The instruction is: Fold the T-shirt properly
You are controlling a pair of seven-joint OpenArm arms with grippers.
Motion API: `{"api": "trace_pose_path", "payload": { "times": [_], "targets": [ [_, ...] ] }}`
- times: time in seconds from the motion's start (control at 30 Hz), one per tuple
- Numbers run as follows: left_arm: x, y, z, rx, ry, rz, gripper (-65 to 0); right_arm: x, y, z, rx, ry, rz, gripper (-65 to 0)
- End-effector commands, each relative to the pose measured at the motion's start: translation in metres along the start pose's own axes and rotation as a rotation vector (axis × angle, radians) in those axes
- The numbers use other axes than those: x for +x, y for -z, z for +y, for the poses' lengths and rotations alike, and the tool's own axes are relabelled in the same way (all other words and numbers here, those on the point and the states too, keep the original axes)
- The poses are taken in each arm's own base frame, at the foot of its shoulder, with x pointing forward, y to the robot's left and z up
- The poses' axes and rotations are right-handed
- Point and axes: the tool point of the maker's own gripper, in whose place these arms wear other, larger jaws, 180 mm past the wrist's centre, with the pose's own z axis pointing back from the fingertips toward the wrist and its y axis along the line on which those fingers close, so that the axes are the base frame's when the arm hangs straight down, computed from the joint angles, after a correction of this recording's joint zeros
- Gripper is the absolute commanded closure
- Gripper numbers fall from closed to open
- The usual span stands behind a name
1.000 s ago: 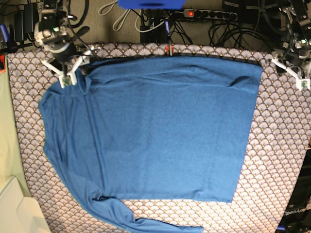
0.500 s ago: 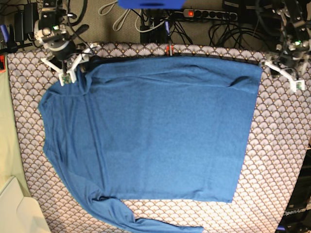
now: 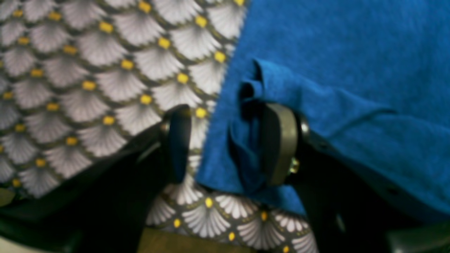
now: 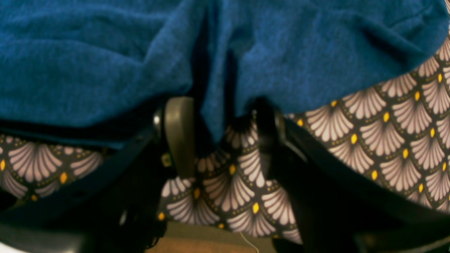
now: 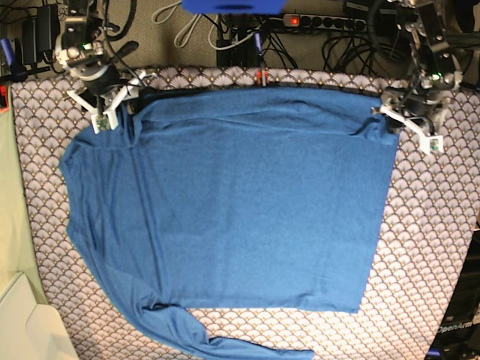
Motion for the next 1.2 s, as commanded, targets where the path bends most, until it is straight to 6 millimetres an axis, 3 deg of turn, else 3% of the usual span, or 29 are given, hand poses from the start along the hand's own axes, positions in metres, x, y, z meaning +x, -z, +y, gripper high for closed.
{"api": "trace_pose_path", "payload": {
  "times": [0.0, 0.27, 0.53, 0.9, 1.0, 1.17],
  "targets": [
    [0.009, -0.003, 0.005, 0.011, 0.009, -0.031, -31.2, -0.008, -0.001, -0.001, -0.004, -0.011, 0.035, -28.9],
    [-0.009, -0.008, 0.014, 0.026, 0.026, 0.011, -31.2, -0.008, -0.001, -0.001, -0.004, -0.013, 0.034, -28.9],
    [-0.035, 0.003, 0.013, 0.016, -0.013, 0.082, -31.2, -0.003, 0.000, -0.002, -0.006, -0.014, 0.026, -28.9],
    [-0.052, 0.003, 0.014, 0.013, -0.026, 0.122, -30.5, -0.003, 0.000, -0.002, -0.006, -0.014, 0.025, -28.6],
    [-0.057, 0.005, 0.002, -0.016, 0.001, 0.139, -23.7, -0.003, 0.000, -0.002, -0.004, -0.015, 0.026, -25.6],
    [-0.061, 0.009, -0.018, -0.062, 0.052, 0.157, -4.1, -0.004, 0.001, -0.002, -0.004, -0.014, 0.029, -15.6]
  ]
}}
